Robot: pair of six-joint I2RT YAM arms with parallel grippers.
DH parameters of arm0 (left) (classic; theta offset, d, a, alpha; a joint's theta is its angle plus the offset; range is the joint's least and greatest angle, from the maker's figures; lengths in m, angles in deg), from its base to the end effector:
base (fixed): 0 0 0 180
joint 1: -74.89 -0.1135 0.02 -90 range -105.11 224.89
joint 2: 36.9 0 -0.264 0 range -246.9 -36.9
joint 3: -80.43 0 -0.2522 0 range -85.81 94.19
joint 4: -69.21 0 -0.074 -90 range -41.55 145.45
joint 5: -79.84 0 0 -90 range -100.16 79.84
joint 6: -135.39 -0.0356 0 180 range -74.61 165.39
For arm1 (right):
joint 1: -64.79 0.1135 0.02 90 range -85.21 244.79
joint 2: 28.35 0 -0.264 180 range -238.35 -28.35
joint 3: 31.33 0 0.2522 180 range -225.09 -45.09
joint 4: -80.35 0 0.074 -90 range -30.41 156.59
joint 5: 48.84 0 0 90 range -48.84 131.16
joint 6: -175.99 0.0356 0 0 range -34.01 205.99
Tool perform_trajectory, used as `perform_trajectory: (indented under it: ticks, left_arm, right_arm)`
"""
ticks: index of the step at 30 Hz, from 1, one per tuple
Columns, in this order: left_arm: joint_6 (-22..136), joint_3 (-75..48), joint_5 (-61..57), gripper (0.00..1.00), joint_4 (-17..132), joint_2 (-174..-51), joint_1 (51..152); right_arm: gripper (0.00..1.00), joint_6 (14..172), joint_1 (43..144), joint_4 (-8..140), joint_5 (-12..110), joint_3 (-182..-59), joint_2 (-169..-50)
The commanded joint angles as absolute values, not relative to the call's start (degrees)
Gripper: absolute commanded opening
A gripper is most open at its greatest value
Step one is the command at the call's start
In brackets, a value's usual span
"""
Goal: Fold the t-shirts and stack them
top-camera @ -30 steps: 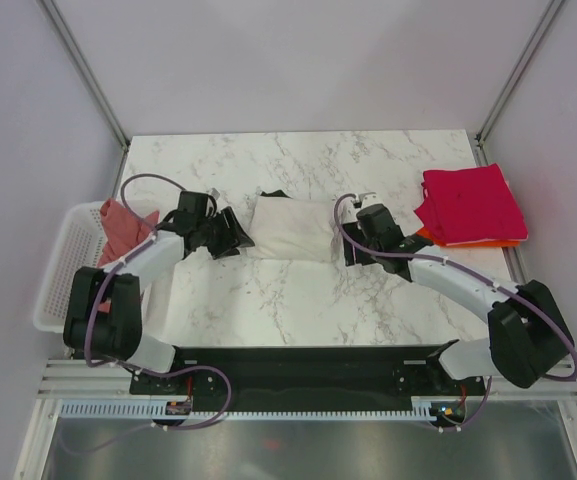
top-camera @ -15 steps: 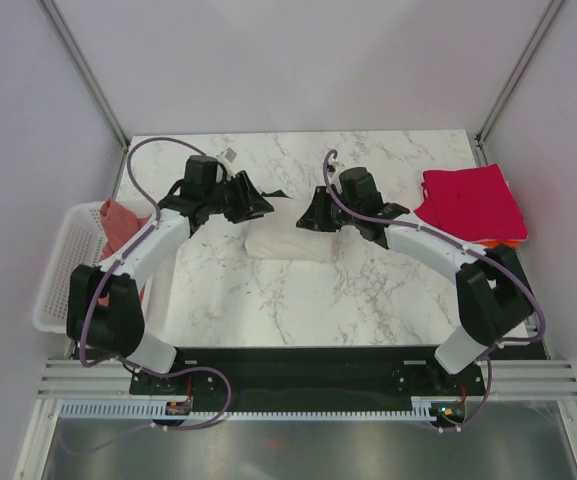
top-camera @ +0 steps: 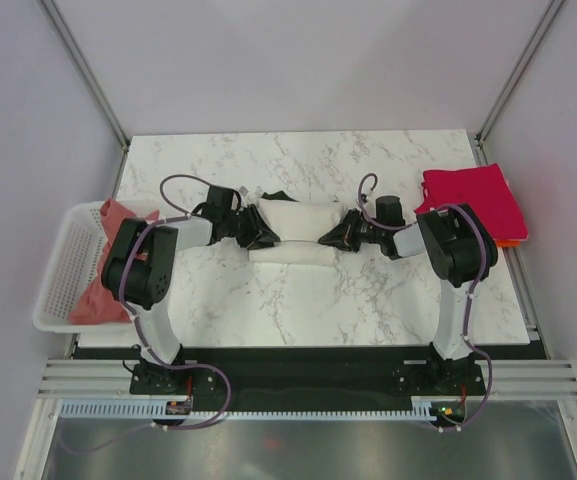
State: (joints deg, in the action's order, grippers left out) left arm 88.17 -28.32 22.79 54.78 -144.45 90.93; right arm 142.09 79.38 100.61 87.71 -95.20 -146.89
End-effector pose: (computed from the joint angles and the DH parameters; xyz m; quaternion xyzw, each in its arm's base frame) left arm 0.3489 -0.1205 0.1355 -0.1161 0.9007 -0.3909 0.1495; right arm 0.3547 0.1190 0.0840 0.1157 0.8252 0.5329 0.1472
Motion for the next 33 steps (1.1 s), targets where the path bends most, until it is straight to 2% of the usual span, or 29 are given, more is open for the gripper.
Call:
perform_trajectory:
  ticks: [1,5,9,18,26,30,33]
  left_arm:
    - [87.93,-32.46,15.6,0.38,54.92,-141.42,90.63]
    - [85.47,-30.71,11.82,0.43,49.48,-134.04,90.71]
    - [84.59,-26.16,14.07,0.53,46.92,-128.41,90.63]
    - [87.05,-14.37,20.08,0.53,46.92,-139.98,90.54]
    - [85.56,-9.17,18.41,0.51,46.66,-153.7,88.17]
    - [82.83,-9.17,16.74,0.51,45.08,-152.67,87.29]
    - [81.78,-11.36,14.9,0.53,45.17,-147.15,87.29]
  right_arm:
    - [0.17,137.16,78.59,98.51,88.1,-93.34,-144.74]
    - [0.31,128.64,77.45,85.25,84.67,-97.37,-137.52]
    - [0.37,125.54,77.62,75.93,83.43,-105.34,-133.03]
    - [0.34,130.02,77.62,79.16,85.55,-111.52,-141.09]
    - [0.31,128.63,75.43,73.81,77.91,-117.33,-149.99]
    - [0.34,125.2,73.4,71.08,77.37,-118.21,-149.29]
    - [0.41,119.6,72.87,66.78,75.63,-119.35,-146.23]
